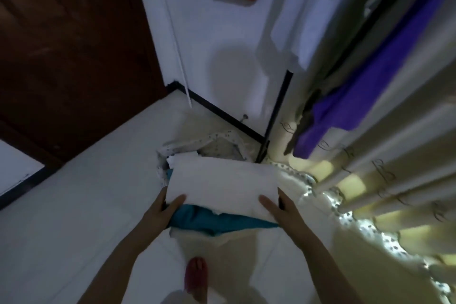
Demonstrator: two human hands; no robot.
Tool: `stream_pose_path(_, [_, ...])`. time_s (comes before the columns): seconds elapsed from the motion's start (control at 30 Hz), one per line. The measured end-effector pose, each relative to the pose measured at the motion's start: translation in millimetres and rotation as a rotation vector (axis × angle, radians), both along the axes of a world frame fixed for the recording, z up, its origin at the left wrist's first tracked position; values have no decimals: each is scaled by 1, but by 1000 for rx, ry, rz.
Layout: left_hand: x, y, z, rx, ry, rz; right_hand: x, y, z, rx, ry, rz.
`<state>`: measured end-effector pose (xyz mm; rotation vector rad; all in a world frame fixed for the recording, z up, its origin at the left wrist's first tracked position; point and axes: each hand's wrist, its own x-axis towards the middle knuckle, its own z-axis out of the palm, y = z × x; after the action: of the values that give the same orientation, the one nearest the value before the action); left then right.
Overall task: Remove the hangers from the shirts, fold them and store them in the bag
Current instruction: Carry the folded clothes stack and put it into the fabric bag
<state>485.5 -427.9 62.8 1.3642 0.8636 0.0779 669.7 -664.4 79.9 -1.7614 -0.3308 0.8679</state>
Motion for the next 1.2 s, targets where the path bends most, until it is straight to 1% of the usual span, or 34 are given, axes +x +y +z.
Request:
stream_pose_path(0.1, [23, 61, -2, -5, 6, 49, 38, 73, -5, -11, 22, 73])
stream_pose_path(0.23, [51, 128, -25, 6, 82, 88, 85, 150, -25, -46, 73, 192])
stream_pose_path(0.37, [78, 176, -51, 14, 166, 129, 129, 214, -51, -80, 108, 287])
stream_pose_path(0.5, [103, 204, -87, -25, 209, 180, 170, 265, -92, -113, 155, 352])
stream_pose_path(0.63, [130, 230, -145, -77, 304, 179, 202, 304, -158, -230, 180, 388])
stream_pose_path(0.77, [151, 256, -228, -166, 362, 152, 224, 328, -245, -331, 179, 402])
stream_pose_path(0.97, [168, 274, -399, -264, 434, 147, 233, 348, -414, -382, 199, 409])
stream_pose_path(1.1, [173, 276, -515, -242, 464, 143, 232, 352, -531, -391, 201, 448])
stream_pose_path(1.2, [175, 273, -593, -152, 525, 95, 228, 352, -611, -440, 194, 429])
